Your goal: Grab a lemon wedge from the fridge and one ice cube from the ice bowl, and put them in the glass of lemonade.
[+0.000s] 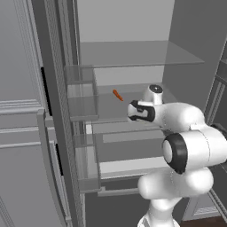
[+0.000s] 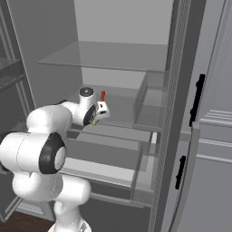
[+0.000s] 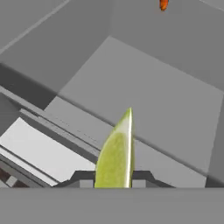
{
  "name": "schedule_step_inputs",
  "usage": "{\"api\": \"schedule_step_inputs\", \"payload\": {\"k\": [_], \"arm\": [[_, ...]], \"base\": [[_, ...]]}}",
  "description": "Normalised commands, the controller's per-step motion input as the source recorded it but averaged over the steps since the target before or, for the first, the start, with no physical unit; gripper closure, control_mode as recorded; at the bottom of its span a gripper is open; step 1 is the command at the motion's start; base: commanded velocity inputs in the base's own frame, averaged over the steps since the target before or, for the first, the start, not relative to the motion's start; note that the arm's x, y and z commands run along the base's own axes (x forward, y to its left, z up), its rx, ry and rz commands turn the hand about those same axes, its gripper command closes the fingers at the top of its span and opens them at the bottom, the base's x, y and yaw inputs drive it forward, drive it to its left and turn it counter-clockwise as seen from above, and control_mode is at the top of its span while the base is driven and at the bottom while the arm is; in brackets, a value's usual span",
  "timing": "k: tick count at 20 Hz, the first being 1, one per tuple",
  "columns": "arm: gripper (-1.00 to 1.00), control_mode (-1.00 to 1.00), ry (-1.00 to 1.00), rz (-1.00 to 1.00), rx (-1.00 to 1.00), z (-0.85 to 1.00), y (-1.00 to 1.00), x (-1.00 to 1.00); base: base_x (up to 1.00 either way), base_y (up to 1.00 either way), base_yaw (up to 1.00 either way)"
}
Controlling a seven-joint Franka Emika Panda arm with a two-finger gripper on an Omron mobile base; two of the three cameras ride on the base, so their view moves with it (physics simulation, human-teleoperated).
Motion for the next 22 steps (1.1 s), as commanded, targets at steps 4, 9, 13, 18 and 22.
{"api": "schedule_step_inputs", "payload": {"k": [4,9,13,18,22], "arm": [[1.0,-1.0,-0.04,-0.09,0.0,0.6,-0.04,-1.0],[1.0,-1.0,-0.01,-0.09,0.0,0.72,0.0,-1.0],[1.0,-1.0,-0.08,-0.06,0.0,0.65,0.0,-0.93],[1.0,-1.0,-0.14,-0.02,0.0,0.61,0.0,-0.87],[1.0,-1.0,-0.13,-0.02,0.0,0.63,0.0,-0.87]], "base": [[0.0,0.0,0.0],[0.0,0.0,0.0],[0.0,0.0,0.0],[0.0,0.0,0.0],[0.0,0.0,0.0]]}}
